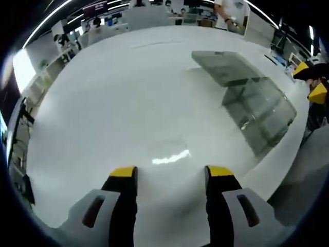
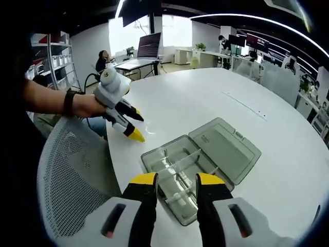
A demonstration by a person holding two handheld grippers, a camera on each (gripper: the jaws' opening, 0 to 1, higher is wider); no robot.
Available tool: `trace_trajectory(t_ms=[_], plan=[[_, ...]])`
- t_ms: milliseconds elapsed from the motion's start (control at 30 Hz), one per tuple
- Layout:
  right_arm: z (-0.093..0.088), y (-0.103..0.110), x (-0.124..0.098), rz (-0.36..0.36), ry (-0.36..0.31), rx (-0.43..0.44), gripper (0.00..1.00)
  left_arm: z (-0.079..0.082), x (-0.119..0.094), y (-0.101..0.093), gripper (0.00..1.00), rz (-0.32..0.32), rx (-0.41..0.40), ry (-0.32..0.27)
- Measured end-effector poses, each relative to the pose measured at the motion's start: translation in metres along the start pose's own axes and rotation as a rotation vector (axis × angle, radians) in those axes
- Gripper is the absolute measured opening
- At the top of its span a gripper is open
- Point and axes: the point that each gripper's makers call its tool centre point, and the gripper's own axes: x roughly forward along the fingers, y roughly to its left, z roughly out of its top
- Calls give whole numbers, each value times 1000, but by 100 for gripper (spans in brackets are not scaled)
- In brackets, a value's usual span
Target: Insert the divider into the dual guide fixture by aligning both edges with the guide slots and pushing it downward to the bottom, including one-sided entry, uneven engagement, binding, and posture correction.
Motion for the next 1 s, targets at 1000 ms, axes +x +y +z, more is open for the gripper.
trace_trajectory(t_ms=[1000], plan=[[3, 10, 2, 29, -20, 5, 26, 8, 5, -4, 33, 3, -8, -2]])
